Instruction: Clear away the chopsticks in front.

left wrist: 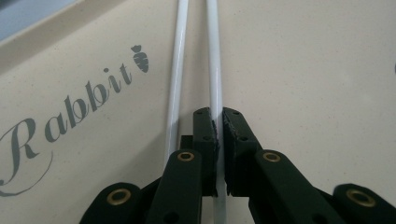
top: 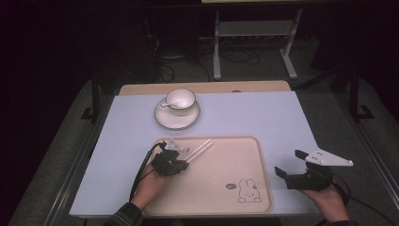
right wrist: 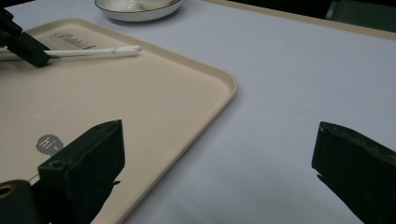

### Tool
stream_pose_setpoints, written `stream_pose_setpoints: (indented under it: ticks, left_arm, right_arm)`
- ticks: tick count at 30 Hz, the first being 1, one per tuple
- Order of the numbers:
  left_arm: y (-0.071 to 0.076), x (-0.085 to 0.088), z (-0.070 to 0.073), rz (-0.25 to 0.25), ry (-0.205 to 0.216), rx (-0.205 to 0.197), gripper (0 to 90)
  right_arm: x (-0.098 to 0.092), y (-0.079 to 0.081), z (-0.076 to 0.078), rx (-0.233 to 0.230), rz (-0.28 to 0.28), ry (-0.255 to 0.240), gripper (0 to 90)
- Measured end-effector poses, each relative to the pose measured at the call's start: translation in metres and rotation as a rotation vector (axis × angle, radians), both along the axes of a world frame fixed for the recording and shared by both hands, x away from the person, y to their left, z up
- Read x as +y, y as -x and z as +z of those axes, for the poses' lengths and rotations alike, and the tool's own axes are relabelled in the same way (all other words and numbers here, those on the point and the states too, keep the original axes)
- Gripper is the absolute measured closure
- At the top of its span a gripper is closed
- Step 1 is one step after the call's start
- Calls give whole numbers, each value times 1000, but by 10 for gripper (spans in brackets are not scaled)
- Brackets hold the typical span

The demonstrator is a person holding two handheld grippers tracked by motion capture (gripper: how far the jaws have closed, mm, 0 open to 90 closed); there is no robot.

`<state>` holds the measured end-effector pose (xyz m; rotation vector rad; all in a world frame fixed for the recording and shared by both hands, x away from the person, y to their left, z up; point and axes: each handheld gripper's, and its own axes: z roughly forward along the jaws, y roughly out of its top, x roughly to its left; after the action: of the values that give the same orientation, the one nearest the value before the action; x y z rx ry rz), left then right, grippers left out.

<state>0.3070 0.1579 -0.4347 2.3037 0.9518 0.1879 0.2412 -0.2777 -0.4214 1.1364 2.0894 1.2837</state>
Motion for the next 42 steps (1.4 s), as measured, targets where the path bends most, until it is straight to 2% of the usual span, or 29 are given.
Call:
stream_pose_setpoints:
  ticks: [6, 12, 14, 16, 19, 20, 23, 28, 32, 35, 36, 39, 42]
  left_arm:
    - [2, -2, 0, -5, -12, -14, 831]
    - [1, -1, 2, -6, 4, -1, 813]
    - [1, -2, 7, -6, 28, -12, 784]
    - [-1, -4, 13, -23, 42, -43, 776]
    - [-7, -13, 16, -55, 68, -42, 777]
    - [-10, -17, 17, -70, 60, -42, 830]
    - [-17, -29, 18, -97, 73, -35, 881]
    - [-33, -52, 14, -142, 67, -26, 895]
    - [-49, -69, 5, -141, 67, -22, 895]
    - [-62, -75, -2, -128, 63, -23, 895]
    - [-67, -76, -5, -126, 58, -22, 895]
    - [-75, -73, -8, -98, 81, -21, 895]
    - [-80, -66, -7, -79, 76, -22, 895]
  right_arm:
    - [0, 0, 0, 1, 1, 0, 18]
    - [-1, 1, 0, -1, 0, -7, 18]
    - [-1, 0, 0, -1, -1, -10, 18]
    - [-1, 0, 0, 1, 1, -11, 18]
    - [-2, -1, -2, 8, 2, -11, 18]
    - [-2, -2, -1, 5, 3, -14, 18]
    - [-1, -3, -1, 4, 3, -12, 18]
    - [0, -2, 0, 3, 5, -8, 18]
    - [0, -2, 0, 3, 2, -10, 18]
    - [0, -2, 0, 1, 2, -10, 18]
    - [0, -2, 0, 1, 4, -10, 18]
    - [-1, -2, 0, 2, 4, -9, 18]
    - [-3, -2, 0, 2, 1, -12, 18]
